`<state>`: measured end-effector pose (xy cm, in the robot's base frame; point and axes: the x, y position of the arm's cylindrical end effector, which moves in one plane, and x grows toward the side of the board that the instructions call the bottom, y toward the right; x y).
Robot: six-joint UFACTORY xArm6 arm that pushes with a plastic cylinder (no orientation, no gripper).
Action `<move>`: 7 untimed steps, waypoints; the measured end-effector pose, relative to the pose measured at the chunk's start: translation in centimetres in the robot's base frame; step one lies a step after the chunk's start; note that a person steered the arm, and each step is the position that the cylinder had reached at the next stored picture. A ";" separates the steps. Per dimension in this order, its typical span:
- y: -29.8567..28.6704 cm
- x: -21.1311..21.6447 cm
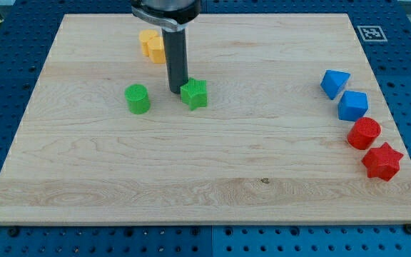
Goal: Push the green star to the top of the blue triangle
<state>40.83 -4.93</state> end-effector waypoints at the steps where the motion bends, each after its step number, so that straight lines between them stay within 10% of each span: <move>1: 0.3 3.4; 7: 8.7 3.6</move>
<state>44.48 3.78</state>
